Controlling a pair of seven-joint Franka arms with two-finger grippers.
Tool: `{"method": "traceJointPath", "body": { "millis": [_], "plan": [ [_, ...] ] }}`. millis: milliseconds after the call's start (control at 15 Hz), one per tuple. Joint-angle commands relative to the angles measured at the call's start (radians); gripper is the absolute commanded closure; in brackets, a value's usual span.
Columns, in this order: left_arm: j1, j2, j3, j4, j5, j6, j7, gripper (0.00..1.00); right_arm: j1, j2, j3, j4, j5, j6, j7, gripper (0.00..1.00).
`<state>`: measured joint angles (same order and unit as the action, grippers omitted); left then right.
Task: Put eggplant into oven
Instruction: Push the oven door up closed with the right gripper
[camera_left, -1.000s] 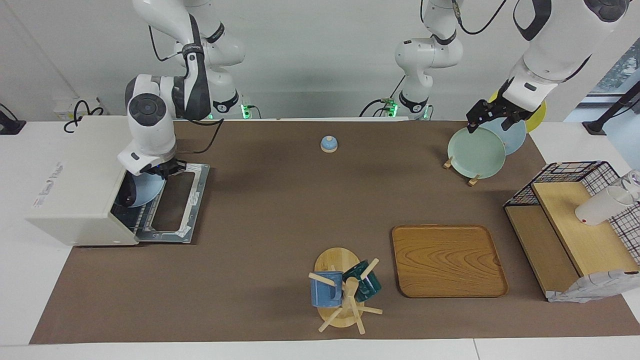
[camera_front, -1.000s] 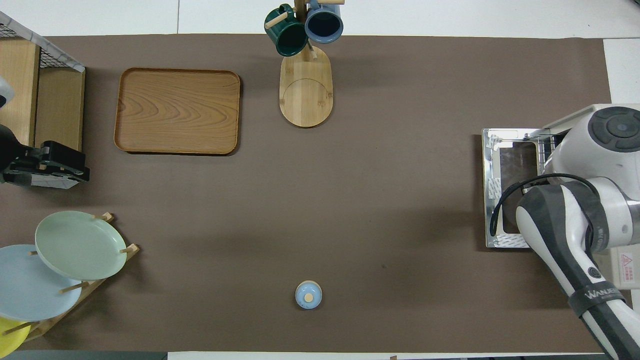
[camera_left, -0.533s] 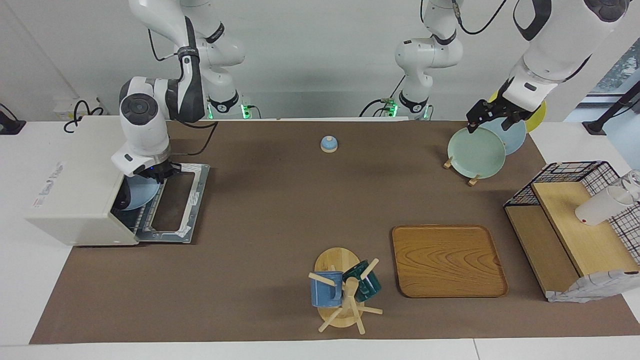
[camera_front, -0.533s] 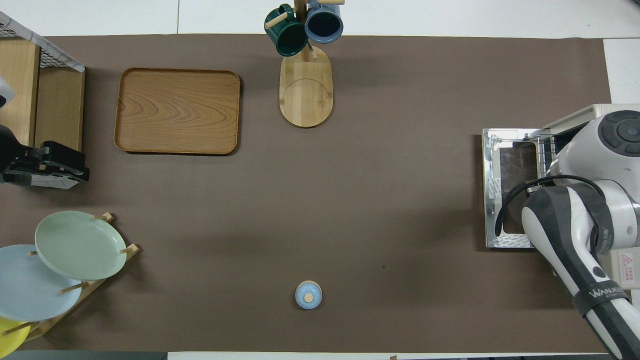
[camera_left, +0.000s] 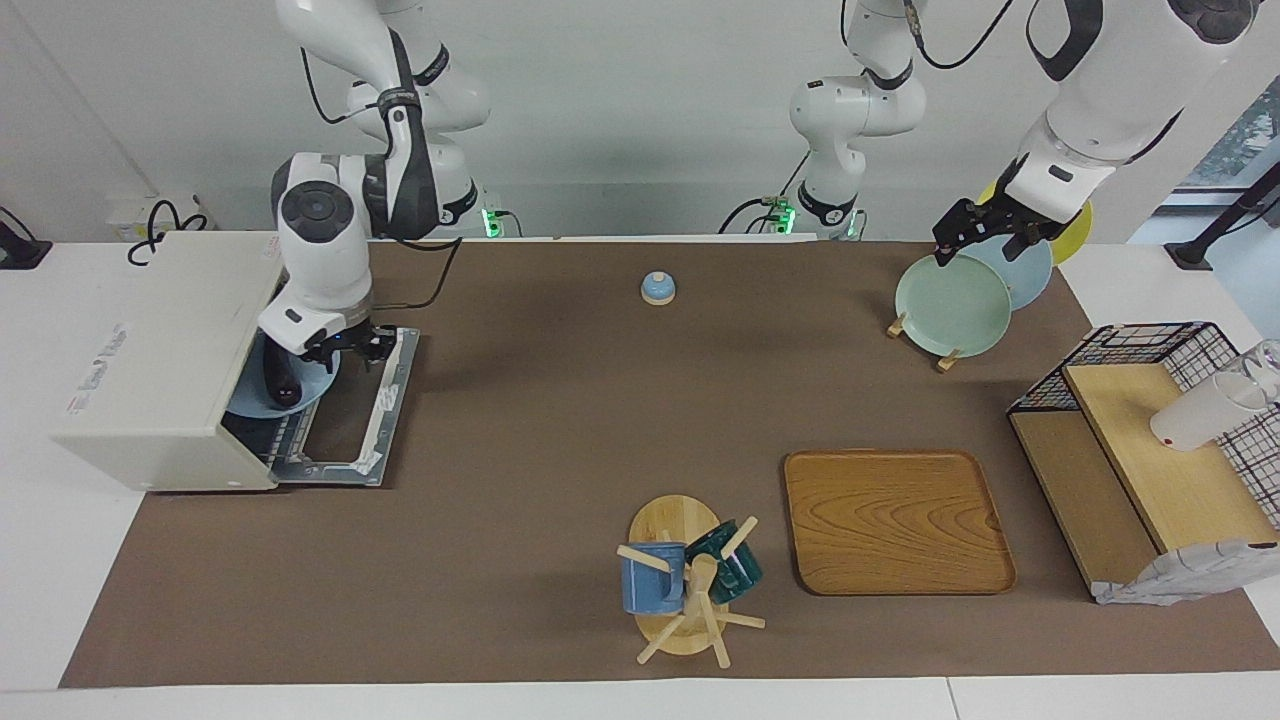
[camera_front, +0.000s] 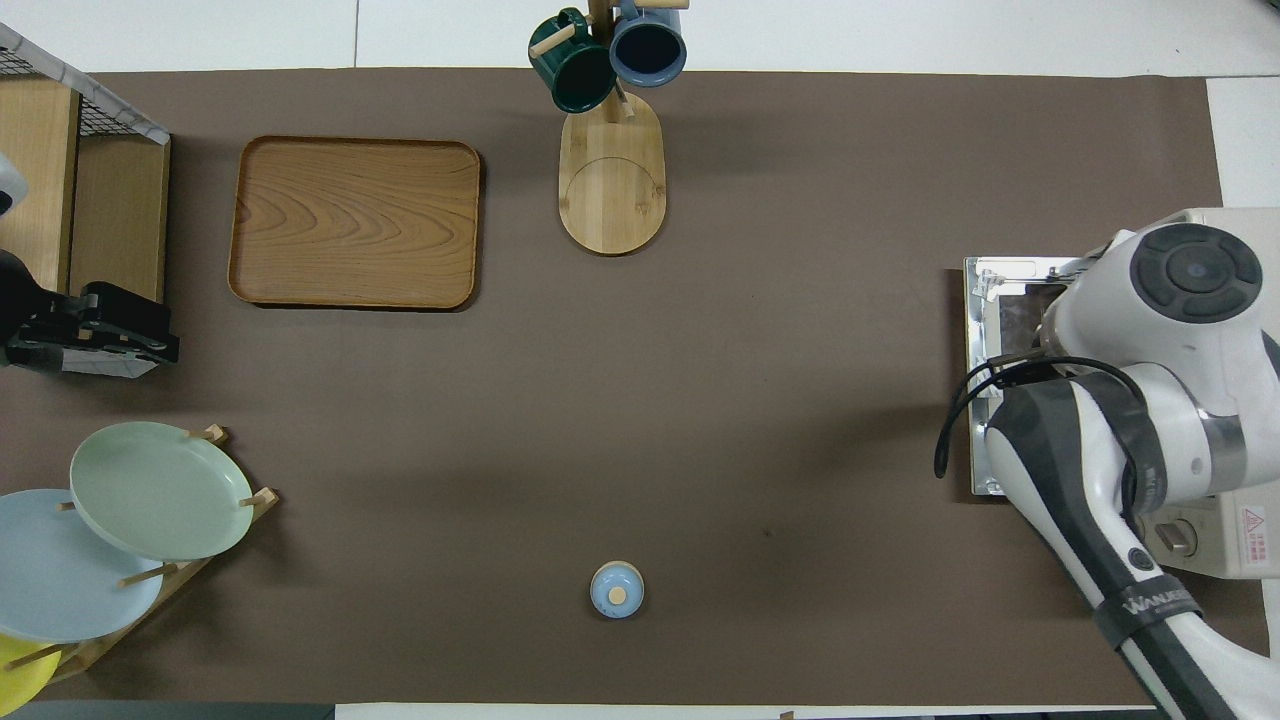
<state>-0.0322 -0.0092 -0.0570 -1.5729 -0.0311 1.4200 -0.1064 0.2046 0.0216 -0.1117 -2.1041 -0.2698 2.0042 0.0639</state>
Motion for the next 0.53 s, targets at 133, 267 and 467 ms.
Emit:
{"method": "traceJointPath", "body": {
  "millis": [133,267,467],
  "plan": [
    [0.005,-0.023,0.002,-0.022,-0.007,0.005,-0.006,0.0,0.027,0.03,0.003,-0.026,0.11,0.123,0.033,1.0],
    [0.005,-0.022,0.002,-0.022,-0.007,0.004,-0.006,0.0,0.035,0.069,0.001,-0.054,0.11,0.171,0.062,1.0],
    [0.005,-0.023,0.002,-0.022,-0.007,0.004,-0.006,0.0,0.033,0.121,0.001,-0.057,0.109,0.186,0.069,1.0]
  ]
}}
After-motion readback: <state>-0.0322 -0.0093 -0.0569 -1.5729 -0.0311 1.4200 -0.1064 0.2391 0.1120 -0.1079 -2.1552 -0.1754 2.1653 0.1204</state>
